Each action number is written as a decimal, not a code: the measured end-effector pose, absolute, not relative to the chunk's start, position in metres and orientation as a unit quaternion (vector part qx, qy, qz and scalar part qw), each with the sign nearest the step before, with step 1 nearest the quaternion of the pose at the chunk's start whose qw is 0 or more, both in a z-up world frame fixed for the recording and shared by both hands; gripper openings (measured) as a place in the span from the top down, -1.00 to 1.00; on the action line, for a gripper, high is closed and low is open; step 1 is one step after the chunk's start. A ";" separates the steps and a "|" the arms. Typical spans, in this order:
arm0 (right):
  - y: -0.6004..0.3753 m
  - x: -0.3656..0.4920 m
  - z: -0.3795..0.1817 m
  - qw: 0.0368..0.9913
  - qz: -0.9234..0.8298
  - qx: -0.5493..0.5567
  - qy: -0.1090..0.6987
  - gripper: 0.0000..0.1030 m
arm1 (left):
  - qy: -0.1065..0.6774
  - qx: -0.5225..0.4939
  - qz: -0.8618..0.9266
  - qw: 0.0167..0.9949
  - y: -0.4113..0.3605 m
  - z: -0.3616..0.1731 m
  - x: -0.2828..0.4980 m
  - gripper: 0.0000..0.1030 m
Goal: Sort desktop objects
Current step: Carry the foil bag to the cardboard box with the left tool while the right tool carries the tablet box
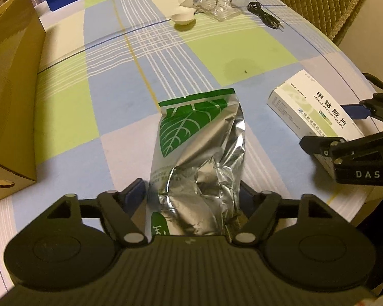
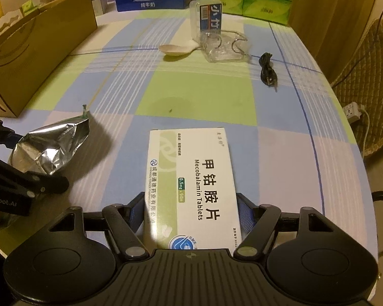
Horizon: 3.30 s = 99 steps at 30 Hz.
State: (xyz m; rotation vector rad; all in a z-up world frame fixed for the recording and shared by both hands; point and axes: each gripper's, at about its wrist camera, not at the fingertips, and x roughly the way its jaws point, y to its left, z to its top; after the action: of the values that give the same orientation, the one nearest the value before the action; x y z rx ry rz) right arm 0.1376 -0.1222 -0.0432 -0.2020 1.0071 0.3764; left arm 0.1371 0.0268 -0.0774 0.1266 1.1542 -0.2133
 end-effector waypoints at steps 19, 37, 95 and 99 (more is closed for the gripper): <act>-0.120 0.122 -0.032 0.878 0.196 -0.063 0.431 -0.32 | 0.522 0.051 -0.107 0.845 0.039 -0.044 0.123 0.16; -0.115 0.090 0.008 0.892 0.186 -0.038 0.410 -0.32 | 0.496 0.053 -0.107 0.860 0.045 0.000 0.107 0.16; 0.169 0.151 0.111 0.867 0.351 -0.083 0.343 -0.32 | 0.429 -0.034 0.033 0.902 0.307 0.123 0.137 0.16; 0.189 0.174 0.098 0.865 0.350 -0.089 0.349 -0.32 | 0.434 -0.050 0.033 0.899 0.322 0.110 0.162 0.15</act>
State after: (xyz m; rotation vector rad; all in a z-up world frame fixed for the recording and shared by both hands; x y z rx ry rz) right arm 0.1736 0.1891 0.0977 -0.1873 0.7307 0.7328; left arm 0.1620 0.3221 0.1101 -0.1025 0.8976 0.0675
